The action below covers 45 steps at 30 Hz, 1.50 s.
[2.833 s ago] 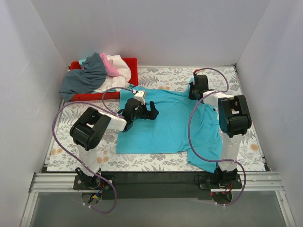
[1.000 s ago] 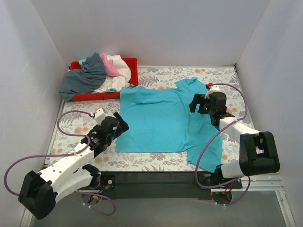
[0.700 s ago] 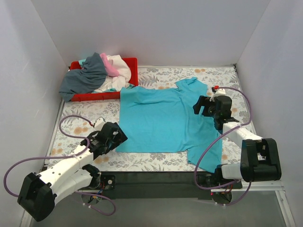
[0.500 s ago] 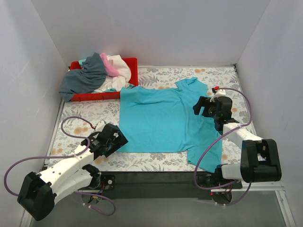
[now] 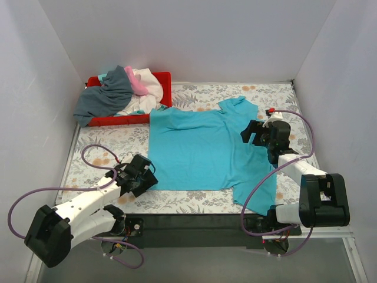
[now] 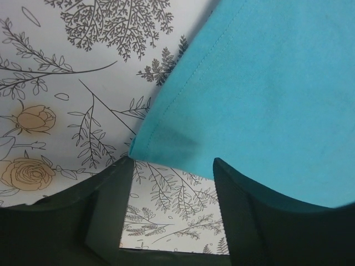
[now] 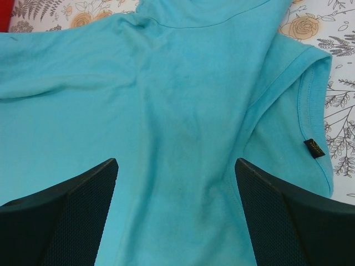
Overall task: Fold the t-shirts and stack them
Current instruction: Fold the tshirt
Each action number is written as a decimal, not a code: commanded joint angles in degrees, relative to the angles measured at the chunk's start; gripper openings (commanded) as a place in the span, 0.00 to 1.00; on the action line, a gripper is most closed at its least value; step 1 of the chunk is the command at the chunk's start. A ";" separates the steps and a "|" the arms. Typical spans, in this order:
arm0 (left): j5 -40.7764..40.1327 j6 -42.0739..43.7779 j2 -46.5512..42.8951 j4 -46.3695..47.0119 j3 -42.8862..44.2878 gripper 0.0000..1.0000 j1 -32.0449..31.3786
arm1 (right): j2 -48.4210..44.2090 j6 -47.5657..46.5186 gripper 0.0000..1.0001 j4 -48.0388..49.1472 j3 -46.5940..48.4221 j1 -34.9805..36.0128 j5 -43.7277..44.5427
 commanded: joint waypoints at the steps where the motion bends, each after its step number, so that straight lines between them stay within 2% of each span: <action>1: 0.85 -1.52 -1.27 -0.33 -1.25 0.52 -0.31 | -0.97 0.35 0.79 3.22 -0.37 -0.34 -1.44; 2: 0.94 -1.53 -1.45 -0.24 -1.69 0.46 -0.31 | -0.89 0.44 0.79 3.31 -0.28 -0.34 -1.44; 8: 0.50 -1.09 -2.24 -0.15 -1.34 0.27 -0.31 | -1.76 0.35 0.79 3.49 -0.81 -0.43 -1.53; 16: 0.41 -0.65 -2.41 0.29 -1.43 0.13 -0.31 | -2.38 0.35 0.79 3.66 -1.25 -0.34 -1.88; 18: 0.33 -0.65 -2.50 -0.06 -1.26 0.13 -0.31 | -2.29 0.35 0.79 3.84 -1.25 -0.34 -1.97; 22: -0.55 -1.09 -2.59 -1.46 -0.12 0.26 -0.31 | -2.47 0.35 0.79 3.84 -1.33 -0.43 -2.23; 27: -1.60 -1.35 -1.37 -3.31 1.38 0.37 -0.31 | -2.82 0.35 0.79 4.01 -1.42 -0.52 -2.23; 39: -4.86 -2.32 0.66 -4.37 1.73 0.36 -0.22 | -3.61 0.35 0.79 4.36 -1.86 -0.43 -2.85; 45: -5.30 -1.88 0.22 -3.14 0.94 0.31 -0.22 | -3.96 0.44 0.79 4.54 -2.30 -0.43 -3.02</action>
